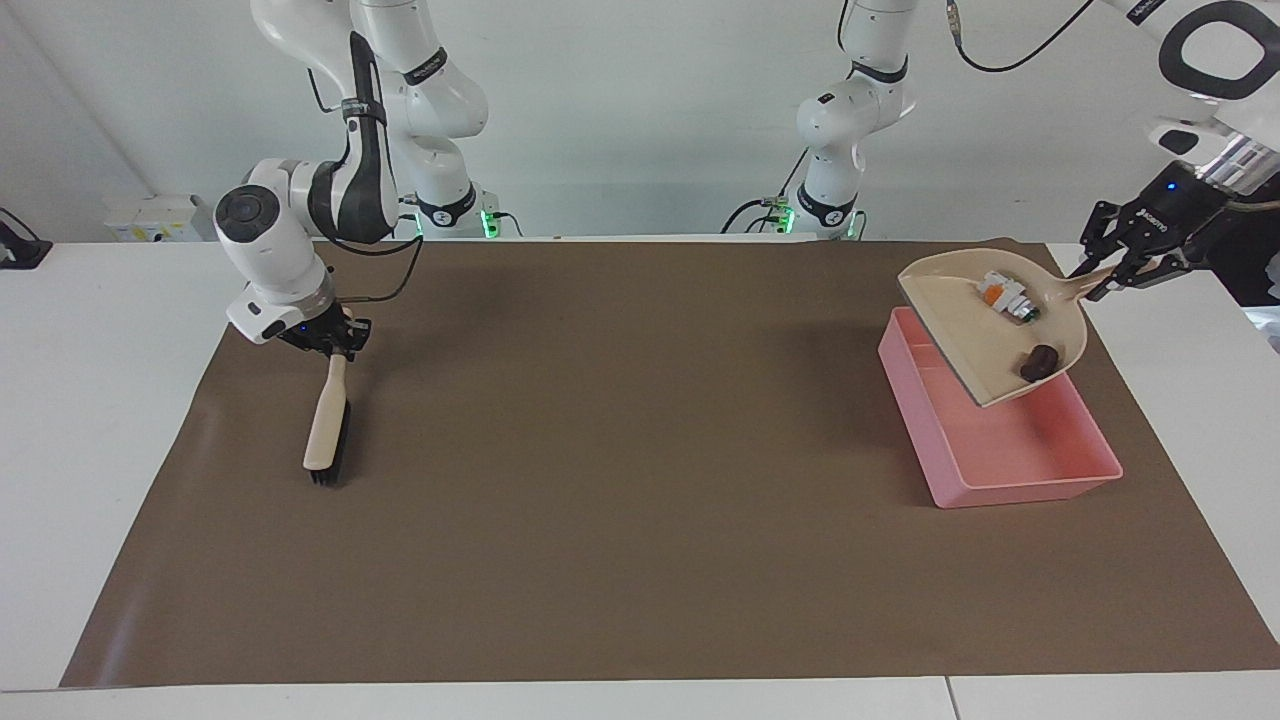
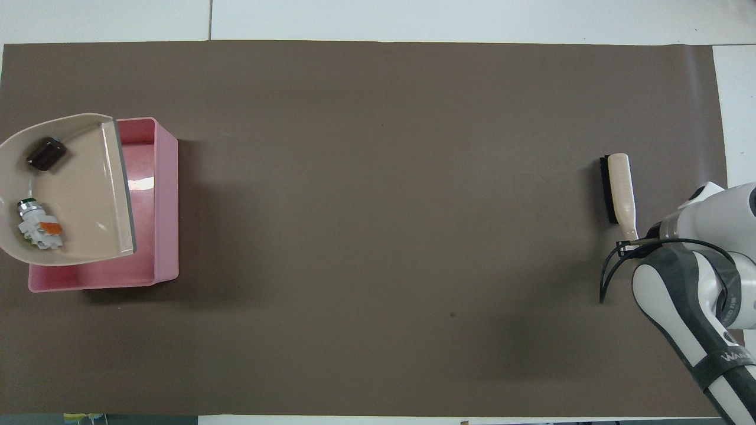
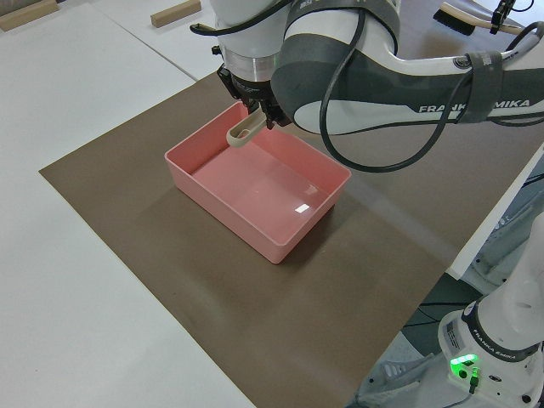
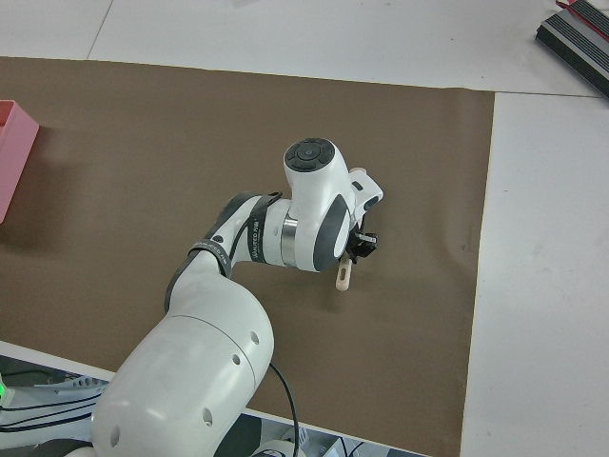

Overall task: Clean e-waste and dump in bin
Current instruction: 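Tip the dustpan with the left gripper to dump parts into the bin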

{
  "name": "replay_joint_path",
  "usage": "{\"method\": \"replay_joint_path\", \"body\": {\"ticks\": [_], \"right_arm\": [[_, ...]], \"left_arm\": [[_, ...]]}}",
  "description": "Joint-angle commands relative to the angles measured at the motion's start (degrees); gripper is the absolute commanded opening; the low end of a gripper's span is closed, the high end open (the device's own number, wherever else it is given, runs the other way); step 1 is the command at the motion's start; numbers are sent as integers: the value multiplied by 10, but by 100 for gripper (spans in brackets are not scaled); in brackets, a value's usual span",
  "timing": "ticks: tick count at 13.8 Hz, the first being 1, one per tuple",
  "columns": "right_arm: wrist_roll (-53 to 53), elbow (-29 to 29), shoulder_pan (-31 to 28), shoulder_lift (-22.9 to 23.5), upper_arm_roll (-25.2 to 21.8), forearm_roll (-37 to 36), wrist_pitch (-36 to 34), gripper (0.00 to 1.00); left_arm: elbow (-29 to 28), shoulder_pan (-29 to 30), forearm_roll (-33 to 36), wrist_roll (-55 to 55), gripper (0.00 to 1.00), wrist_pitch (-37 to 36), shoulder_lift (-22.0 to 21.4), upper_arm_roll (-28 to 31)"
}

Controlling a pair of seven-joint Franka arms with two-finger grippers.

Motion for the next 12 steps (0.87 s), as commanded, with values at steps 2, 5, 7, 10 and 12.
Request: {"method": "replay_joint_path", "body": {"ticks": [2, 5, 7, 10, 12], "right_arm": [[20, -25, -11, -14, 6, -4, 16, 0], [11, -31, -18, -17, 7, -2, 21, 0], [-1, -32, -18, -17, 7, -2, 26, 0], [-3, -31, -18, -10, 6, -1, 25, 12], [-4, -30, -18, -10, 7, 1, 22, 100]], "left_arm": [[60, 48, 8, 54, 0, -24, 30, 0], [106, 42, 96, 88, 0, -26, 52, 1], [109, 38, 125, 91, 0, -17, 56, 1], [109, 31, 166, 85, 0, -6, 57, -5], [108, -8, 227, 85, 0, 4, 57, -4]]}}
